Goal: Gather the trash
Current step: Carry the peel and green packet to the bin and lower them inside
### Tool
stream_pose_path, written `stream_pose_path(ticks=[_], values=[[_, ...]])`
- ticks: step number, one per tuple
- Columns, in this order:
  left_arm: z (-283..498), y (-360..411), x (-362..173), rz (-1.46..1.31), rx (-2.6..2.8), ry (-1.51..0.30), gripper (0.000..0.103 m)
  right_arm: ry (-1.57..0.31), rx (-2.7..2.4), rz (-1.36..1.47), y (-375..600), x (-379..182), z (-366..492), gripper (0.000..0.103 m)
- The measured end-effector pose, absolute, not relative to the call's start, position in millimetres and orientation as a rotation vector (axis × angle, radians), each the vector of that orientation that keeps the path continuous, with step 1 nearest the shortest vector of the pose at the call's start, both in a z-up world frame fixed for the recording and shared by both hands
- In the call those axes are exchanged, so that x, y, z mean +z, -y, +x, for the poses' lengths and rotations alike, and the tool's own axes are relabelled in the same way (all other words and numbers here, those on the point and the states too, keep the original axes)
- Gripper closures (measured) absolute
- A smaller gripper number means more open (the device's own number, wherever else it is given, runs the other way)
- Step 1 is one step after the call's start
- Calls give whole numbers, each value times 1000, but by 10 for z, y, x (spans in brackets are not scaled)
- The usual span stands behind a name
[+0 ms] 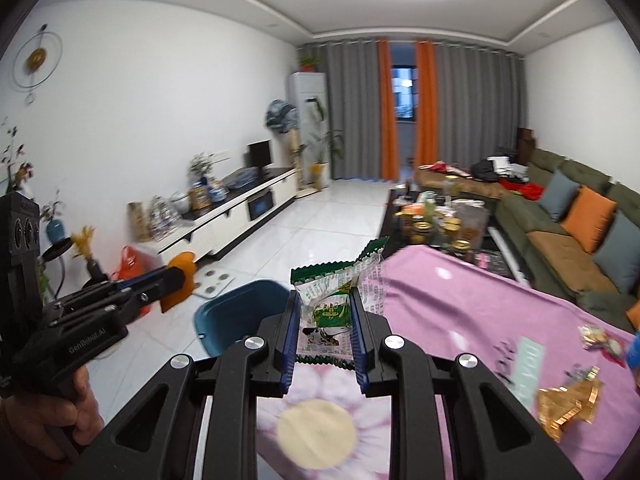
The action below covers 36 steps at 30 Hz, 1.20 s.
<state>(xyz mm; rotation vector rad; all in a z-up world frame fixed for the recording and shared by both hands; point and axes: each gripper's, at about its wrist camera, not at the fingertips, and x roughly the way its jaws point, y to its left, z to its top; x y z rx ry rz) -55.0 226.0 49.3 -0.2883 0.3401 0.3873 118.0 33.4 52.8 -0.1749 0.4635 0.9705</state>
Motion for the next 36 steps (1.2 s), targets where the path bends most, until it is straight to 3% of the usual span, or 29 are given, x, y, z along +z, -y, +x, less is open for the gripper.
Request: stream_pose_path(ticks=[14,36], values=[[-707,-2810,240,-348,496,-414,88,-554,1122,-291,-1340,355,1300,81],[587,-3809,-973,-426,585,-665,87,-850,1170,-479,-2616,-592,1772,81]])
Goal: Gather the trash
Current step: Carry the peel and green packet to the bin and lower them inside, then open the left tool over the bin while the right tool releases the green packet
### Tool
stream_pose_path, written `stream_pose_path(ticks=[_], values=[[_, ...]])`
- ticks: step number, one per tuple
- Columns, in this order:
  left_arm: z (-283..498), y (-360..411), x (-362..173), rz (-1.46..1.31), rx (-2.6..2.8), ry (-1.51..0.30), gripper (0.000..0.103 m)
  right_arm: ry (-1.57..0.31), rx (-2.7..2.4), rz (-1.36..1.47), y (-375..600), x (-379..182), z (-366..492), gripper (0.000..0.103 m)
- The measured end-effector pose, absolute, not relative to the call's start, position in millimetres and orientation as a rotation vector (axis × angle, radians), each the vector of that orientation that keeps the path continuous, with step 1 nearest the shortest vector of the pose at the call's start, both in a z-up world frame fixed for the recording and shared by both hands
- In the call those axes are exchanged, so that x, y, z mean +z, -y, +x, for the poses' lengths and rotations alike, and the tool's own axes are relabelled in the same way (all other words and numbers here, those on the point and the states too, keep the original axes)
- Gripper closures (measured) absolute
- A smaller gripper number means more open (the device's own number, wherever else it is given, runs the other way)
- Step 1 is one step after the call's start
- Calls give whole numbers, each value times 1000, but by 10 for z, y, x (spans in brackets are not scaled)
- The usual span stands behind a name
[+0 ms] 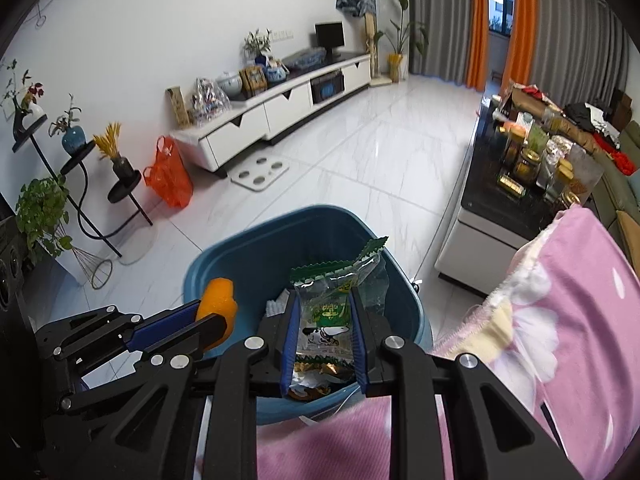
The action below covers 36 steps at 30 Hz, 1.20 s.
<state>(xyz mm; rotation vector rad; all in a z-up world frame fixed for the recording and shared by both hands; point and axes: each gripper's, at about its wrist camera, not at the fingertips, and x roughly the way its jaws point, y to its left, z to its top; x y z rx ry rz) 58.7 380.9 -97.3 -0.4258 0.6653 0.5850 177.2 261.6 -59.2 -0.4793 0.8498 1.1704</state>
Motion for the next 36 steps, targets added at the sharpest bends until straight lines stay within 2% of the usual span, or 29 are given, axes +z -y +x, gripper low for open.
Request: stream_pose_path(ticks=[9,13,16,19,21,23,30,32,36], values=[[1064,-4032,-1381,-416,601,-747,87,-939,1174,-523,-2874,-848,1914,81],[1170,-4097,-1522,-410,613,-771,82,-949,1169,-555,-2973,-923,1928,76],[1197,-4096,-1561,-402,629,-774,78,-949,1165,-556,-3002,-940,1940,65],[1222,-4127,-1560,-394,653,-767,62,-949,1159,-541,-2985,-929,1957,59],[1175,-4096,-1500,-389,663,-757,57,-937,1155,-528,-2968,-901,1974,56],[1131,-4092,-1441,-384,680,-742,48,-935,1154,-503,-2941,-856,1990,42],[778,-4037,-1206,-374,729,-689,29,-885,1151,-448,-2721,-620,1997,41],[650,-3999,-1105,-375,738,-663,22,-864,1150,-427,-2614,-536,1975,39],[338,-3873,-889,-368,740,-615,14,-819,1145,-392,-2382,-373,1923,34]])
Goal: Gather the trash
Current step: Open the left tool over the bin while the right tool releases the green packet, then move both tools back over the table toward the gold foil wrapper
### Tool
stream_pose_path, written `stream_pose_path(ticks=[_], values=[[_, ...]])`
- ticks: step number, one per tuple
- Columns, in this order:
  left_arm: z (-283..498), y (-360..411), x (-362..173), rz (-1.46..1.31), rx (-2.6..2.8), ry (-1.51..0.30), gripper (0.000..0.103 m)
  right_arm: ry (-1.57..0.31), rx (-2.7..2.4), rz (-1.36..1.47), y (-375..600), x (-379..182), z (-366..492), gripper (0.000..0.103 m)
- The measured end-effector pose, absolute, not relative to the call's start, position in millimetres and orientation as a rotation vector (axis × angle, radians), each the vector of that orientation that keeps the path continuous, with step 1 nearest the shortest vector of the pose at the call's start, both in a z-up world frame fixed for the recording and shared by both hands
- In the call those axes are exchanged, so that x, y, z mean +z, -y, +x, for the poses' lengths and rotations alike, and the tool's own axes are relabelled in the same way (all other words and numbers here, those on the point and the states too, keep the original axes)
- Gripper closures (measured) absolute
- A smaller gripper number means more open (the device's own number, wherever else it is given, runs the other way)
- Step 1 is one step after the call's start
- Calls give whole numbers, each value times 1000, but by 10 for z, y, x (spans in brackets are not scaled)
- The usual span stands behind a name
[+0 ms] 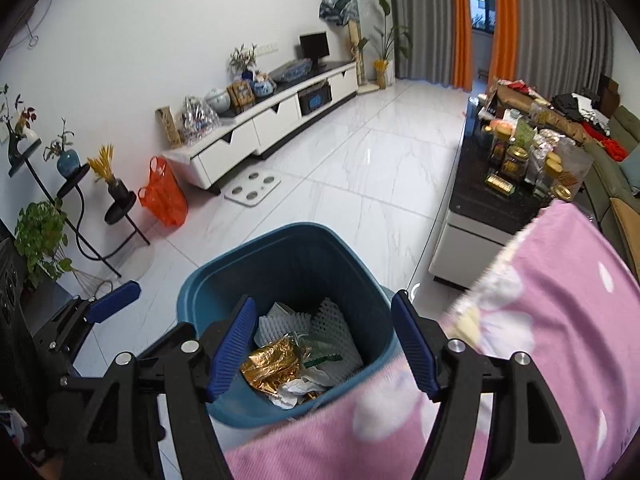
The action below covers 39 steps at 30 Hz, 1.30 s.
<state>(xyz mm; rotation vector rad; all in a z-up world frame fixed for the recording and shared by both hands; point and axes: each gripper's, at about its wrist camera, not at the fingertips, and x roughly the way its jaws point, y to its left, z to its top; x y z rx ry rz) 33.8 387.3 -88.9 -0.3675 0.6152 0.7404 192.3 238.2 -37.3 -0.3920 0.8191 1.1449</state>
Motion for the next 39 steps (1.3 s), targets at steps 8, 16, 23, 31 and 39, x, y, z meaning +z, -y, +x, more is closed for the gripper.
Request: stream_pose_path(ticks=[8,16,23,31,39], values=[[-36,-3473,-443,-357,715,-514,6,-713,1119,-329,-1782,-72,1698,22],[-130,-2873,-40,-312,630,-443,6,-624,1030,-280,-1113,70,1607,14],[-166,-2369,163,-264,549,-420,6,-558,915,-221,-404,147,1575,7],[-182,-1877,252,-238,443,-417,6,-541,771,-145,380,111,1555,7],[-116,-1430,280,-201,315,-435,6,-536,640,-97,1047,-5,1495,7]])
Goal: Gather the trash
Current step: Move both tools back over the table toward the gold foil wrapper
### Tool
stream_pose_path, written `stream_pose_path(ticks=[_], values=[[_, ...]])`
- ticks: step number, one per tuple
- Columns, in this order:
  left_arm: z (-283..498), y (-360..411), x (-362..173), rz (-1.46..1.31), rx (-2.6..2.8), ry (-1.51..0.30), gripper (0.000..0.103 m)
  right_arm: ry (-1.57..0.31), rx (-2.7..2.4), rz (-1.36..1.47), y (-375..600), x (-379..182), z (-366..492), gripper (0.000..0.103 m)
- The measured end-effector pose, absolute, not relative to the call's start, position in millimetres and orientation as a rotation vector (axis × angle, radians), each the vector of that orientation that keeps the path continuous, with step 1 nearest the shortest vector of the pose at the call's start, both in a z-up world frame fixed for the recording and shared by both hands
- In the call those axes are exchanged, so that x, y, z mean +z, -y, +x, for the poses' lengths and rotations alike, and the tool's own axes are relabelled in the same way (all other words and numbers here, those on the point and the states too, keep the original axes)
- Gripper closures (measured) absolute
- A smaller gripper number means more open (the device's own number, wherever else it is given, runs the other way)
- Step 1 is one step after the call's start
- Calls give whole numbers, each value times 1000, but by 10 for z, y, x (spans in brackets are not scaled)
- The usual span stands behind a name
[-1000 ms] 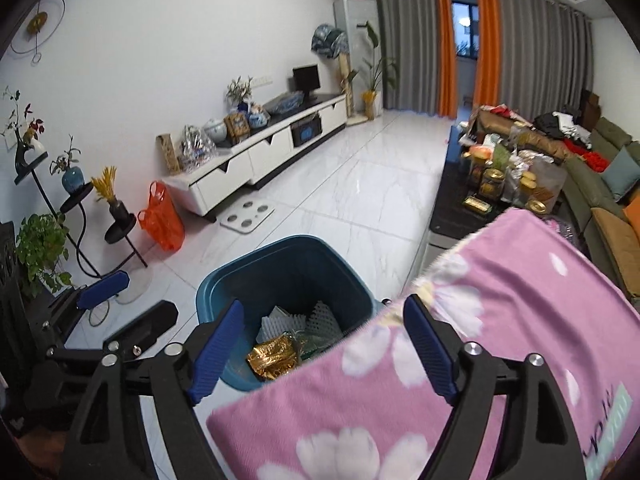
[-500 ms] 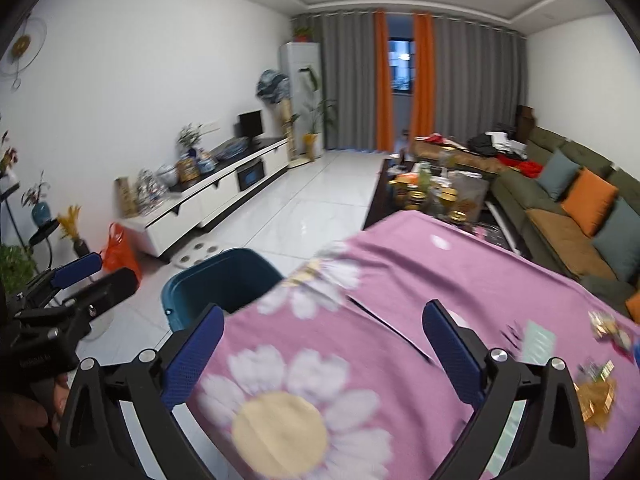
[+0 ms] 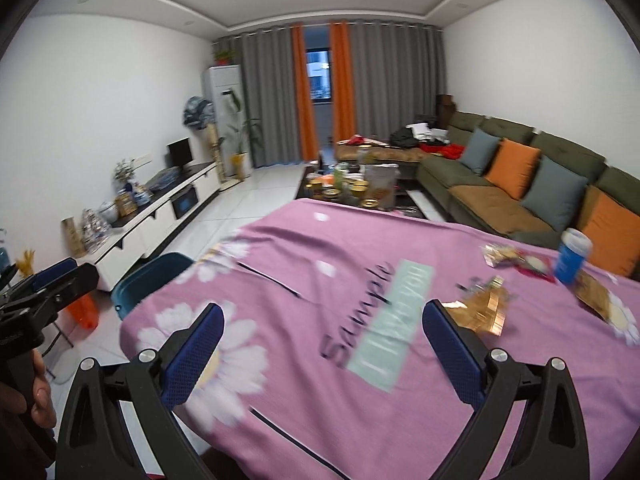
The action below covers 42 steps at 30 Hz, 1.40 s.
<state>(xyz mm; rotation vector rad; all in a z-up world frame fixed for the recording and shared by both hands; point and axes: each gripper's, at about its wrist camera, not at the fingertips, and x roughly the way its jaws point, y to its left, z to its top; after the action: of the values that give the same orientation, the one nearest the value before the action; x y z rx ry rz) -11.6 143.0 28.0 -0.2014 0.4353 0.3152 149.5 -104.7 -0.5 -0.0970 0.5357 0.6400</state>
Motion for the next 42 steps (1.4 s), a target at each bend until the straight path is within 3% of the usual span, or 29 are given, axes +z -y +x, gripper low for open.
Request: stream_pose_path(ticks=[16,29,42], values=[[60,-794,194,-124,122,-469,6,-504,433,-24,2004,-89,1180,7],[85,-373,125,-62,20,-438,6,-357,338,24,2322,77,826,7],[522,-210,19,-34,-34,-473,6,-412,289,47,2472,-37,1113,7]])
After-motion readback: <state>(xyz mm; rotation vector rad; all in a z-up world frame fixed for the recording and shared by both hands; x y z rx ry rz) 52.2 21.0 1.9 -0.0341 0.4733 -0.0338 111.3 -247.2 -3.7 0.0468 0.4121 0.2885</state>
